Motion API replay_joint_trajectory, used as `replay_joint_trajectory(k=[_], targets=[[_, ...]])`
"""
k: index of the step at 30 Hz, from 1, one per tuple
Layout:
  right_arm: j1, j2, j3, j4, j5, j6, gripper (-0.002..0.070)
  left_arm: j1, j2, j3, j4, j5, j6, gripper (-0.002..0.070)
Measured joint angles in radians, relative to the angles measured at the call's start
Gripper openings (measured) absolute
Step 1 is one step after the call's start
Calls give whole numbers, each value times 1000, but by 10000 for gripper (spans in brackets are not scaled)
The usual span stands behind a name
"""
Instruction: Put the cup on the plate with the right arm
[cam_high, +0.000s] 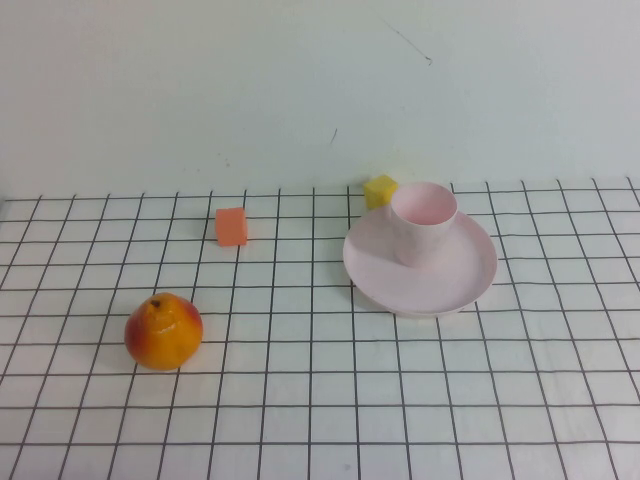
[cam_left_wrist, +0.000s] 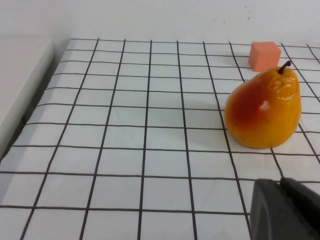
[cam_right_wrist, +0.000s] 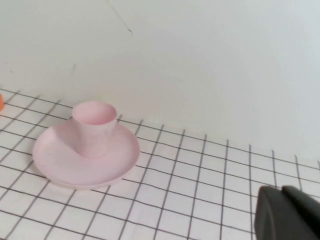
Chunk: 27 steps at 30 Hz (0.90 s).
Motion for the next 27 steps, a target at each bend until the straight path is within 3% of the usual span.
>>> replay_joint_trajectory(k=[10, 27], targets=[[-206, -283, 344, 0, -12, -1, 0, 0, 0, 0, 0, 0, 0, -3], [-239, -406, 618, 29, -149, -1, -1, 0, 0, 0, 0, 0, 0, -3]])
